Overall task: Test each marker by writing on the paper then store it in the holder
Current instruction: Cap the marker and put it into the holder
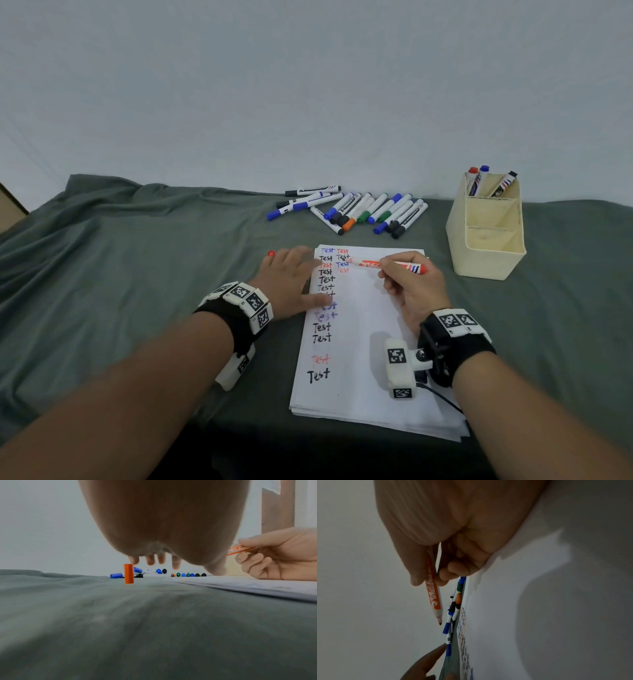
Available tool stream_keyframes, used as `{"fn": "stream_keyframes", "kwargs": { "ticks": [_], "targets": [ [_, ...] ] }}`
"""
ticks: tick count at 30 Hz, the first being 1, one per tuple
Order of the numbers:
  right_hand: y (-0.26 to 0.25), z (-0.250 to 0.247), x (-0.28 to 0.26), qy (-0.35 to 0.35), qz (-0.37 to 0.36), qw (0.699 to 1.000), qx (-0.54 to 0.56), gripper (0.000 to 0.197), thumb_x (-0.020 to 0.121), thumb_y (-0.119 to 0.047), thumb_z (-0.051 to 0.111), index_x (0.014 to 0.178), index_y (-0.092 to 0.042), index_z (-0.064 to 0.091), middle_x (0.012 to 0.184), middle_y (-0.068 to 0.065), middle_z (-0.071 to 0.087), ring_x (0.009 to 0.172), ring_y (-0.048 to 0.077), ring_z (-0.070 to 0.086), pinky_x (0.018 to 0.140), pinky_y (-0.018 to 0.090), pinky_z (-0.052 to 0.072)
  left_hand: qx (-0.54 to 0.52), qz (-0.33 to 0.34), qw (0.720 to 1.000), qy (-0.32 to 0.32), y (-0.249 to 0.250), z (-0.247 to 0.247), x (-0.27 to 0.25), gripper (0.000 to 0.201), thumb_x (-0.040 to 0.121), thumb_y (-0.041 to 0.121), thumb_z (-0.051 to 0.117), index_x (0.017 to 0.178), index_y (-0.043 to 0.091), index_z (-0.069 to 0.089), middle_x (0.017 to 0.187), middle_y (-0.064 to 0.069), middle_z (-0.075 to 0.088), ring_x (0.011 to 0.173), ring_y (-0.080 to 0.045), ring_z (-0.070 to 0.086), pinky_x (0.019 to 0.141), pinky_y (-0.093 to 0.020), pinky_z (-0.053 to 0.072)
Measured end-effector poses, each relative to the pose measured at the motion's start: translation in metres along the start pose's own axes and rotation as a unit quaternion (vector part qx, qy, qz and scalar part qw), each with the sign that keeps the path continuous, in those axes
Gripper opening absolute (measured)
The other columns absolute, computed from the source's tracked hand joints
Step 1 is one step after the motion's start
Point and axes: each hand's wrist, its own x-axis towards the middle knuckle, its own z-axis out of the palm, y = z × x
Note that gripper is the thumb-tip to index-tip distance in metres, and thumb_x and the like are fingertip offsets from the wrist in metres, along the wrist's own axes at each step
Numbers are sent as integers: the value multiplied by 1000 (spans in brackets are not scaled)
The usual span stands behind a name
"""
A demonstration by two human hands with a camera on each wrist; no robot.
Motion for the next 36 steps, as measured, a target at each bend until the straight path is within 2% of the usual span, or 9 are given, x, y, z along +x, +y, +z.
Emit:
{"fn": "stream_keyframes", "kwargs": {
  "ticks": [3, 5, 8, 12, 16, 20, 24, 29, 36],
  "targets": [
    [0, -1, -1, -6, 8, 1000, 0, 13, 77, -4, 84, 85, -12, 78, 74, 17, 72, 53, 18, 56, 50, 24, 49, 28, -64, 994, 86, -7, -7, 0, 63, 83, 70, 50, 140, 45, 38, 153, 0, 24, 139, -27, 25, 111, -48, 27],
    [0, -2, -1, -7, 13, 1000, -1, 18, 74, -4, 87, 88, -13, 79, 75, 16, 73, 55, 17, 59, 53, 23, 51, 22, -121, 988, 93, -12, -8, 0, 55, 88, 55, 56, 140, 42, 42, 150, -4, 31, 137, -28, 29, 111, -46, 29],
    [0, -1, -1, -10, 16, 1000, -6, 23, 73, -3, 88, 93, -12, 79, 74, 13, 73, 56, 17, 62, 55, 22, 53, -3, -168, 984, 63, -18, -6, 1, 42, 94, 35, 56, 135, 26, 52, 135, -10, 49, 125, -31, 45, 104, -42, 40],
    [0, 0, -1, -26, 18, 999, 5, 25, 75, -2, 85, 98, -9, 79, 83, 17, 76, 58, 18, 64, 56, 21, 54, -29, -198, 978, 63, -22, -8, 2, 23, 90, 9, 46, 107, 10, 62, 108, -14, 63, 99, -34, 59, 85, -43, 51],
    [1, 1, -2, -46, 11, 999, 9, 19, 83, -1, 78, 102, -6, 78, 90, 19, 77, 60, 18, 64, 57, 22, 54, -94, -203, 973, 63, -26, -10, 4, 24, 96, 14, 45, 108, 22, 63, 109, -4, 67, 99, -27, 62, 85, -38, 51],
    [2, -1, -2, -63, 11, 998, -5, 15, 82, -2, 79, 94, -10, 80, 89, 20, 77, 60, 18, 64, 58, 22, 55, -129, -147, 979, 58, -17, -8, 7, 13, 102, 27, 43, 110, 27, 54, 90, 4, 64, 72, -10, 55, 61, -29, 42],
    [3, -1, -2, -93, 6, 995, -33, 10, 82, -7, 80, 89, -14, 82, 88, 19, 77, 62, 18, 64, 61, 24, 56, -152, -95, 982, 56, -4, -9, 5, 11, 102, 31, 45, 111, 30, 52, 79, 9, 60, 68, -9, 56, 60, -27, 45],
    [3, -2, -2, -124, 3, 990, -66, 12, 82, -13, 81, 91, -20, 83, 88, 15, 78, 66, 16, 65, 65, 23, 57, -179, -52, 982, 31, 3, -13, 1, 16, 102, 34, 46, 116, 29, 49, 108, 4, 68, 86, -14, 63, 79, -35, 53],
    [0, 1, -7, -151, -12, 982, -117, 13, 83, -19, 82, 92, -28, 82, 90, 6, 79, 79, 16, 70, 77, 29, 58, -195, -27, 980, 21, 7, -11, 2, 12, 101, 32, 46, 112, 33, 49, 97, 7, 64, 80, -9, 57, 69, -28, 47]
  ]
}}
